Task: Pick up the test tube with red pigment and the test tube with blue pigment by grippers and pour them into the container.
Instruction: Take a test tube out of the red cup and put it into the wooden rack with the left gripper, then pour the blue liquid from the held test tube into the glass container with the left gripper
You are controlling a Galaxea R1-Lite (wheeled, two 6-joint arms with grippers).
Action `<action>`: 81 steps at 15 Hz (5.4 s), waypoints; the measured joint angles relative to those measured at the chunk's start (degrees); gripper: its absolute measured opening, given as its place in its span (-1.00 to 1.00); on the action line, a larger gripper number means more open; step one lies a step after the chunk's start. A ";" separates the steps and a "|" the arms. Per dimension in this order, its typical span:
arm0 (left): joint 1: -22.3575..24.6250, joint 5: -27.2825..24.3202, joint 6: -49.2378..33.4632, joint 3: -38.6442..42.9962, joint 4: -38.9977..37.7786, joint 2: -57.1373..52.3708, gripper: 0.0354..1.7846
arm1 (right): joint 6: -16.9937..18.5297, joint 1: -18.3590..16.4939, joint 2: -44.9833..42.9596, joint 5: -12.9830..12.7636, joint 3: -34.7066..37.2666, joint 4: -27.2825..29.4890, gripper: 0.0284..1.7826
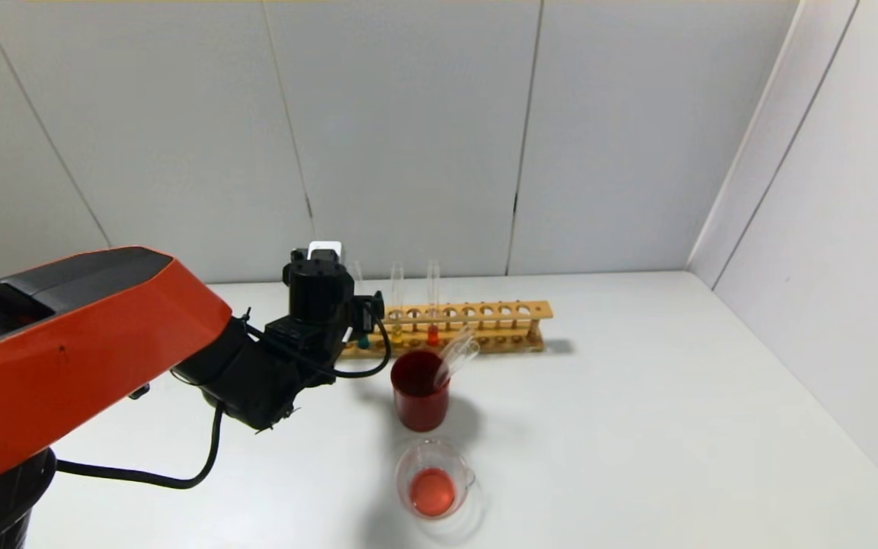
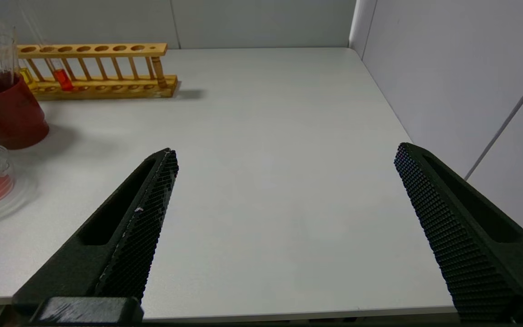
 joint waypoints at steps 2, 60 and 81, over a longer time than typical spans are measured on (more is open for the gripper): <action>0.05 -0.02 -0.13 -0.68 0.50 0.54 0.96 | 0.00 0.00 0.00 0.00 0.00 0.00 0.95; -19.76 7.28 41.19 31.98 -0.56 -22.67 -0.69 | 0.00 0.00 0.00 0.00 0.00 0.02 0.95; -21.39 3.63 77.67 36.72 -5.79 -19.87 -0.69 | 0.02 0.00 0.00 0.00 0.00 0.02 0.95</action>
